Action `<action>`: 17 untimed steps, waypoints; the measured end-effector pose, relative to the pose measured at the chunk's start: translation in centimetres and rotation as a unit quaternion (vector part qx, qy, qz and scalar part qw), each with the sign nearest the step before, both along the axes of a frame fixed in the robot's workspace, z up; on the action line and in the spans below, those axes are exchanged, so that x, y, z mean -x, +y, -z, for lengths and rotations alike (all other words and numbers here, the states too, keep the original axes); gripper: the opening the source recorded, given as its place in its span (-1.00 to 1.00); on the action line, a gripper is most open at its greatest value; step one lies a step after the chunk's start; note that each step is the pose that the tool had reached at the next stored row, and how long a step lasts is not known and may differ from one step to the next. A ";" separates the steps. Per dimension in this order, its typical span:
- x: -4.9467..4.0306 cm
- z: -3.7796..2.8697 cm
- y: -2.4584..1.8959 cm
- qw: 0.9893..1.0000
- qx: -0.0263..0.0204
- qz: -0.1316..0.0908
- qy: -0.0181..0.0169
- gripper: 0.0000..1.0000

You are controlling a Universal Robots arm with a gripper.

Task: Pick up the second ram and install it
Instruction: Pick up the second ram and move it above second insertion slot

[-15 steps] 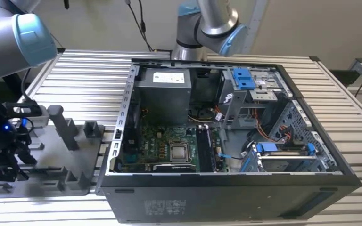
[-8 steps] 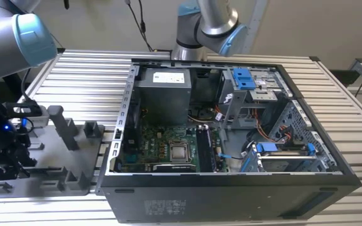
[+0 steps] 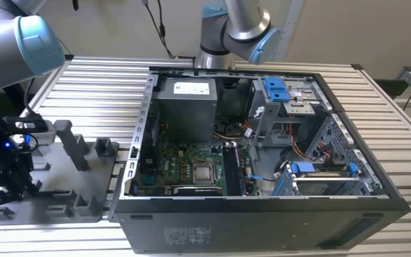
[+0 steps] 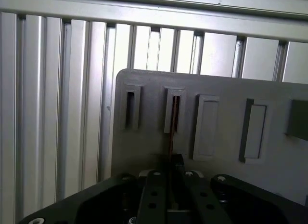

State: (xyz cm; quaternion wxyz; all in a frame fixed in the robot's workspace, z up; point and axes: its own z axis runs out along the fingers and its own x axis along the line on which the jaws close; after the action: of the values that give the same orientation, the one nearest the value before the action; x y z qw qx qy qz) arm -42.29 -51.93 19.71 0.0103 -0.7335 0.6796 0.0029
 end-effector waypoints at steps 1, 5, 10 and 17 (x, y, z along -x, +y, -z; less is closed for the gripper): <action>0.00 0.00 0.00 1.000 0.000 0.000 0.000 -0.65; 0.00 0.00 0.00 1.000 0.000 0.000 0.000 -0.65; 0.00 0.01 0.00 1.000 0.000 0.000 0.000 -0.73; 0.00 0.01 0.00 1.000 0.000 0.000 0.000 -0.73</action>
State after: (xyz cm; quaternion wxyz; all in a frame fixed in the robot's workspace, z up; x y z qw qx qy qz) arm -42.29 -51.92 19.70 0.0105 -0.7335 0.6796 0.0029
